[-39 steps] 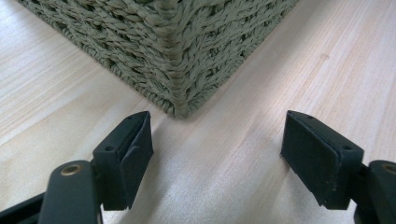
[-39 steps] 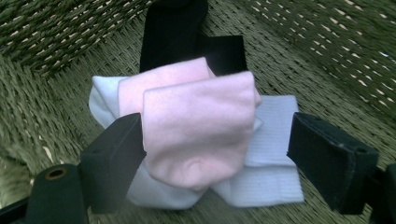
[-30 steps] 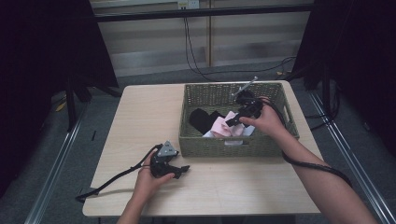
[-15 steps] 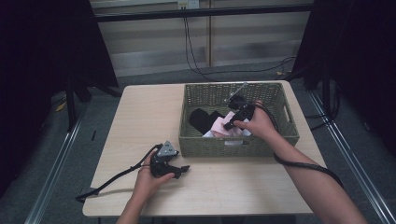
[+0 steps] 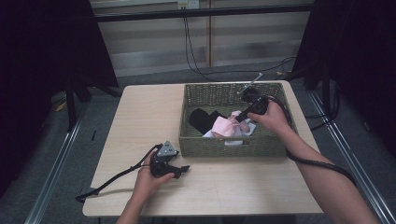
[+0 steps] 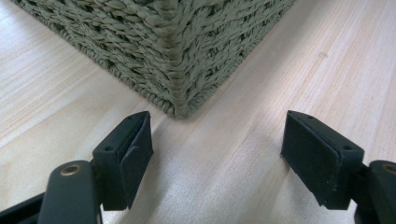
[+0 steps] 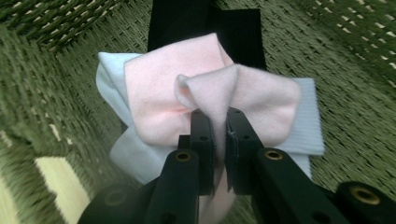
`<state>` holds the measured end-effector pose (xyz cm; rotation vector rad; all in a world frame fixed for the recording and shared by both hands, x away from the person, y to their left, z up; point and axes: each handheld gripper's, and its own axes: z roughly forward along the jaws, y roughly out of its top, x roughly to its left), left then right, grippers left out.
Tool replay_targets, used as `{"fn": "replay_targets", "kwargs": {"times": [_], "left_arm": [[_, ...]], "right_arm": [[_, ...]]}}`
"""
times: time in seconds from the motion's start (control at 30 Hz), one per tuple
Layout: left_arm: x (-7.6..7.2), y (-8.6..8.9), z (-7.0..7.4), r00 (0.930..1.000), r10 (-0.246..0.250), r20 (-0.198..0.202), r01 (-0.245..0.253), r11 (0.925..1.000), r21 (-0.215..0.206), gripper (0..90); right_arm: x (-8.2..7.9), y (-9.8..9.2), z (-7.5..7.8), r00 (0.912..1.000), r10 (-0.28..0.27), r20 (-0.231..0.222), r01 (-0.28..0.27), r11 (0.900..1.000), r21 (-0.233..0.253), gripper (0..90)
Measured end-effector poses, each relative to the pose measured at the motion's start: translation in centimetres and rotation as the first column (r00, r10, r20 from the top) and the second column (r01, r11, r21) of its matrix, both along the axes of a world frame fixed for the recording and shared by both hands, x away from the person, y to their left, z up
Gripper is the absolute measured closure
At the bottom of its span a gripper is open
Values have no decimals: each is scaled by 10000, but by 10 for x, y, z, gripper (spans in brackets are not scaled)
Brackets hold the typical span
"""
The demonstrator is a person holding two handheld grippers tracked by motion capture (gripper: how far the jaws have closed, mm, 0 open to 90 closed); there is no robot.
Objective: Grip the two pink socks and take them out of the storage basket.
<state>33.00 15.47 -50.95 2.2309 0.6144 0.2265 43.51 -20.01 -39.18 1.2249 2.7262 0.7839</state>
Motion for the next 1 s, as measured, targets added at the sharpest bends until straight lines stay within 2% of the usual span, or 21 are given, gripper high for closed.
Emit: {"fn": "replay_targets", "kwargs": {"times": [0.1,0.5,0.73,1.0], "left_arm": [[0,0,0,10000,1,6,-1,10000,-4,243],[0,0,0,10000,-16,24,16,10000,10,243],[0,0,0,10000,-15,23,15,10000,8,242],[0,0,0,10000,-15,30,15,10000,4,243]], "right_arm": [[-3,-5,8,9998,178,-19,-178,9997,192,831],[-16,-7,36,9966,821,102,-820,9966,-28,830],[-23,-10,48,9953,954,144,-956,9954,112,830],[-31,-20,66,9936,1103,234,-1113,9926,481,830]]}}
